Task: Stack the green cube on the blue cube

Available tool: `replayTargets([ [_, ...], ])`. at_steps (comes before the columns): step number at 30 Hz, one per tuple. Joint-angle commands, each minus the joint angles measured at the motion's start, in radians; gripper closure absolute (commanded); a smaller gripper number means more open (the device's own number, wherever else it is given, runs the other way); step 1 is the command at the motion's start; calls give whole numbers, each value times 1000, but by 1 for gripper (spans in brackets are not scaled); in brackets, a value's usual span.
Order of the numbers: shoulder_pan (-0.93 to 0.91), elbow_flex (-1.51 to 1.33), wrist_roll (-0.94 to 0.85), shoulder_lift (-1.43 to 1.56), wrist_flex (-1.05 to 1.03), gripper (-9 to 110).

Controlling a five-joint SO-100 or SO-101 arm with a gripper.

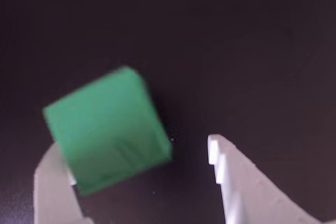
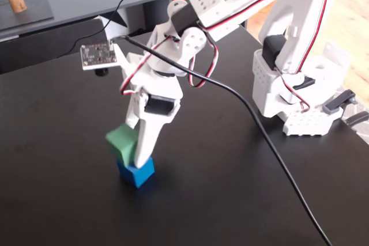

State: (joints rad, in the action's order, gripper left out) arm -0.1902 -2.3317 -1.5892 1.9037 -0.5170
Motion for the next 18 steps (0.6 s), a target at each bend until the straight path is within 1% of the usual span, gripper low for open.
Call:
replayTargets([
  [1,-14,2,5,46,44,64],
  [18,-28,2,11,75,55,63],
])
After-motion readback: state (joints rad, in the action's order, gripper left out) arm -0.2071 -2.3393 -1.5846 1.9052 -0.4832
